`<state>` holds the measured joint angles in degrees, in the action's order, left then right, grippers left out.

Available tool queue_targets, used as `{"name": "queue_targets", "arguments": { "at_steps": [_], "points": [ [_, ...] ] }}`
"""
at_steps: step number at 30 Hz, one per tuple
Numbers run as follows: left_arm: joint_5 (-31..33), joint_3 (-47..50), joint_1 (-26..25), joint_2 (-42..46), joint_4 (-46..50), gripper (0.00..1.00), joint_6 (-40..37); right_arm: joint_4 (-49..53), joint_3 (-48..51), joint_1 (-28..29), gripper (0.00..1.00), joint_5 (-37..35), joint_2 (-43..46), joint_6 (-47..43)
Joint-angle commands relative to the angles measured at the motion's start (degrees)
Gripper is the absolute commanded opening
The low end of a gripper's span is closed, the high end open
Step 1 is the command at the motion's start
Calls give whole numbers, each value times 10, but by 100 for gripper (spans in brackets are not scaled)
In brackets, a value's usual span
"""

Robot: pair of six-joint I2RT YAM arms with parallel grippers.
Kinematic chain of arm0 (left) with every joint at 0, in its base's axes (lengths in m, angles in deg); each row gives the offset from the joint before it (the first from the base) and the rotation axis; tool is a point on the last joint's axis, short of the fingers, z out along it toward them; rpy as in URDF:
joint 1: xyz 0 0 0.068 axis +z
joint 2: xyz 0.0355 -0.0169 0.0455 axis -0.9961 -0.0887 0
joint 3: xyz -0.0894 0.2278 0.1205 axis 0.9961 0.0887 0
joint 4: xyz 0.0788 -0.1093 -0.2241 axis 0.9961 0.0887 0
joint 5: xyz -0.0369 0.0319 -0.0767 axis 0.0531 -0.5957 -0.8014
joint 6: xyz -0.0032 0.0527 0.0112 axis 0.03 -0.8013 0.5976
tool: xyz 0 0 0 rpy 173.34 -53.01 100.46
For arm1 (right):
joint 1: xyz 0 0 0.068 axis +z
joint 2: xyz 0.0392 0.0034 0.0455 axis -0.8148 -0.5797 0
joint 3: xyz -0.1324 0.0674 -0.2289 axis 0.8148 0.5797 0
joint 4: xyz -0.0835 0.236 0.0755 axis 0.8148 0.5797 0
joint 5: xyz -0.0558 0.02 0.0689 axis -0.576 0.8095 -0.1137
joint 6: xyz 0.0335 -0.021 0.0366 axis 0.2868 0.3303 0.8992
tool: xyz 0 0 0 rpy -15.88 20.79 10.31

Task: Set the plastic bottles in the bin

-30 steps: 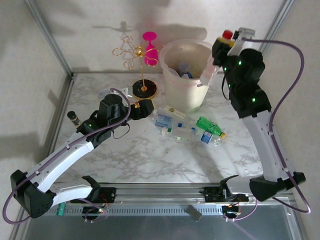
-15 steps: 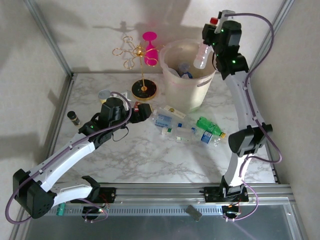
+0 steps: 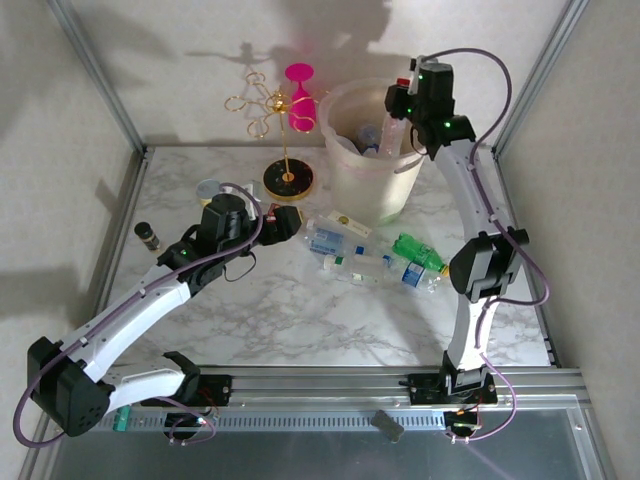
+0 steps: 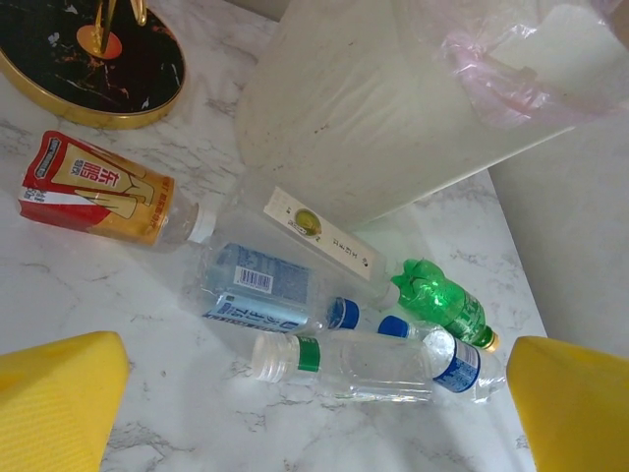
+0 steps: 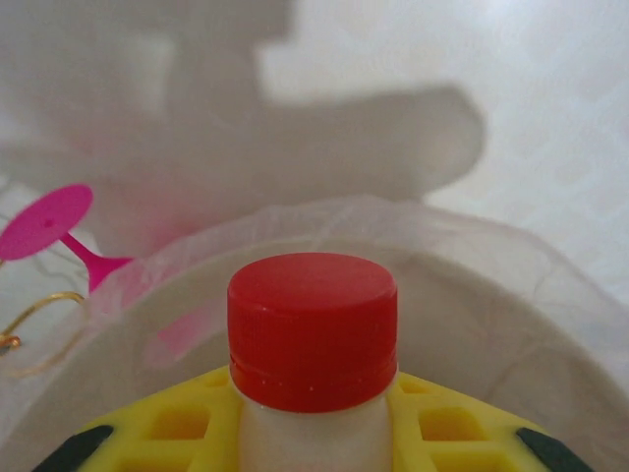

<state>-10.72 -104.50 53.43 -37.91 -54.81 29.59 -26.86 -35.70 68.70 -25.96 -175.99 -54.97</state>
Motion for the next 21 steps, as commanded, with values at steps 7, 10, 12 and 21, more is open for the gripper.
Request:
{"name": "queue_targets", "arguments": {
  "at_steps": [7,10,12,21],
  "points": [
    [-6,6,9,3,-7,98,-12,55,-96,-1,56,8,-71,-3],
    [-3,6,12,5,-7,98,-11,48,-94,-1,61,0,-51,-8],
    [0,7,15,7,-7,98,-11,42,-91,-2,62,-6,-31,-13],
    [3,16,25,20,-13,98,15,29,-21,4,62,0,95,-20]
  ]
}}
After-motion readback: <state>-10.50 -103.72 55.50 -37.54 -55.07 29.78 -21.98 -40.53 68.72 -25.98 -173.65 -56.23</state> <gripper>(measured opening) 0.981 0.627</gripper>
